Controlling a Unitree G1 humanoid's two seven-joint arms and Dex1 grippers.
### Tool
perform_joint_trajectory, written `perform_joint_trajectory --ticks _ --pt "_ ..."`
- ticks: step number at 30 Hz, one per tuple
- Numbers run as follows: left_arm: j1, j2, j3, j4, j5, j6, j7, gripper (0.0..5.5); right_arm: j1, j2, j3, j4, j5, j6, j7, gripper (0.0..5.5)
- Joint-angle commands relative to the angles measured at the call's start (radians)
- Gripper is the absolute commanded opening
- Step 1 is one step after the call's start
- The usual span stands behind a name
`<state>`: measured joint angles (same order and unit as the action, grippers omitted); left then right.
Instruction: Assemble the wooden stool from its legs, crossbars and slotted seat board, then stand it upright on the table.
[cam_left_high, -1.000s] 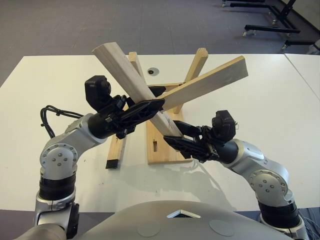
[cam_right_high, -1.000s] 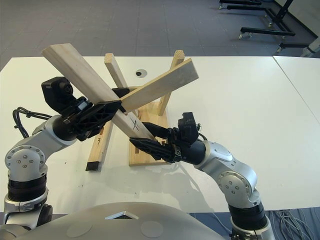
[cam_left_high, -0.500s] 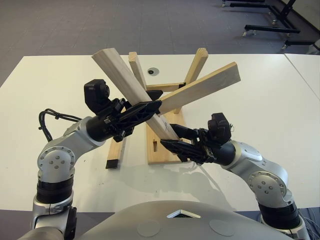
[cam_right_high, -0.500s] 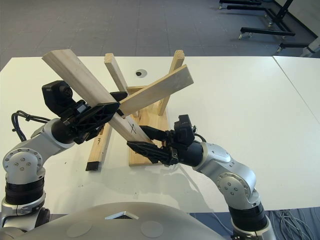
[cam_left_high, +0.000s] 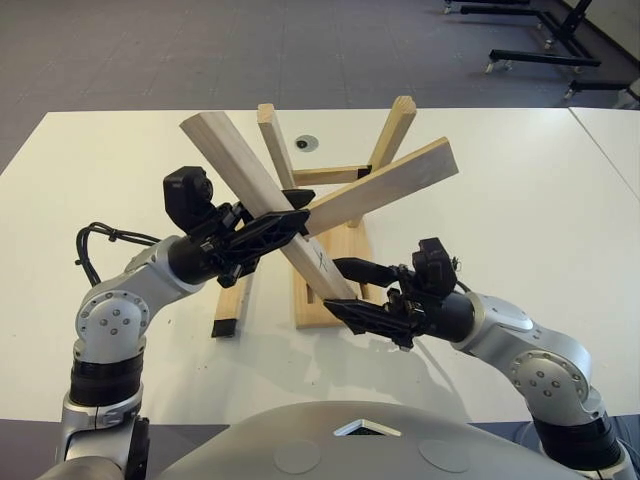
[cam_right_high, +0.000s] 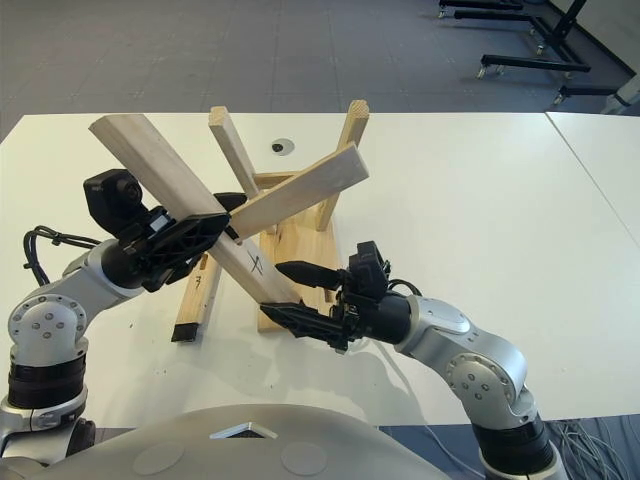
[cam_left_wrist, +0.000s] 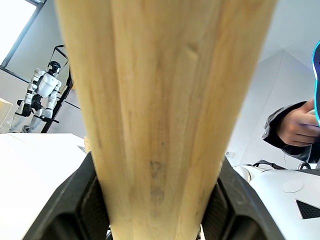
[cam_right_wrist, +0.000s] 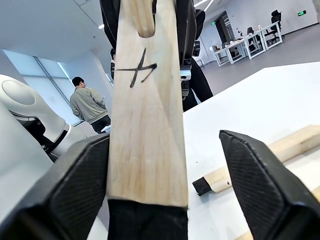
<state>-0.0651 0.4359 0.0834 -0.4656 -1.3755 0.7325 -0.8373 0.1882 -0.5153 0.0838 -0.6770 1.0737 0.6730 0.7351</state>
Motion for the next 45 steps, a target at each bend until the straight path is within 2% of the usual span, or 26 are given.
perform_joint_trajectory --ticks 1,3,6,11,17,23,29,45 --pt "-0.004 0.001 0.007 0.010 0.145 -0.088 -0.046 2.05 0.041 -0.034 -0.058 -0.038 0.032 0.003 -0.012 4.45" --pt "0.003 0.010 0.014 0.019 0.215 -0.136 -0.092 2.05 0.093 -0.065 -0.129 -0.051 0.065 -0.001 -0.007 4.78" --pt "0.050 0.044 0.026 0.015 0.288 -0.176 -0.161 2.05 0.177 -0.125 -0.322 -0.038 0.153 -0.013 0.024 5.15" --pt "0.056 0.086 0.013 0.033 0.423 -0.257 -0.247 2.05 0.255 -0.170 -0.484 -0.022 0.231 -0.008 0.048 5.15" --pt "0.026 0.047 -0.017 0.084 0.563 -0.394 -0.272 2.05 0.292 -0.129 -0.447 -0.075 0.227 -0.019 0.014 5.15" --pt "0.095 0.006 -0.057 0.113 0.651 -0.508 -0.295 2.05 0.274 -0.091 -0.419 -0.088 0.213 -0.053 -0.032 5.15" --pt "0.147 0.003 -0.076 0.155 0.722 -0.607 -0.323 2.05 0.264 -0.122 -0.431 -0.100 0.263 -0.047 -0.033 5.15" --pt "0.152 0.003 -0.122 0.163 0.754 -0.649 -0.330 2.05 0.225 -0.168 -0.393 -0.064 0.275 -0.020 -0.033 5.15"
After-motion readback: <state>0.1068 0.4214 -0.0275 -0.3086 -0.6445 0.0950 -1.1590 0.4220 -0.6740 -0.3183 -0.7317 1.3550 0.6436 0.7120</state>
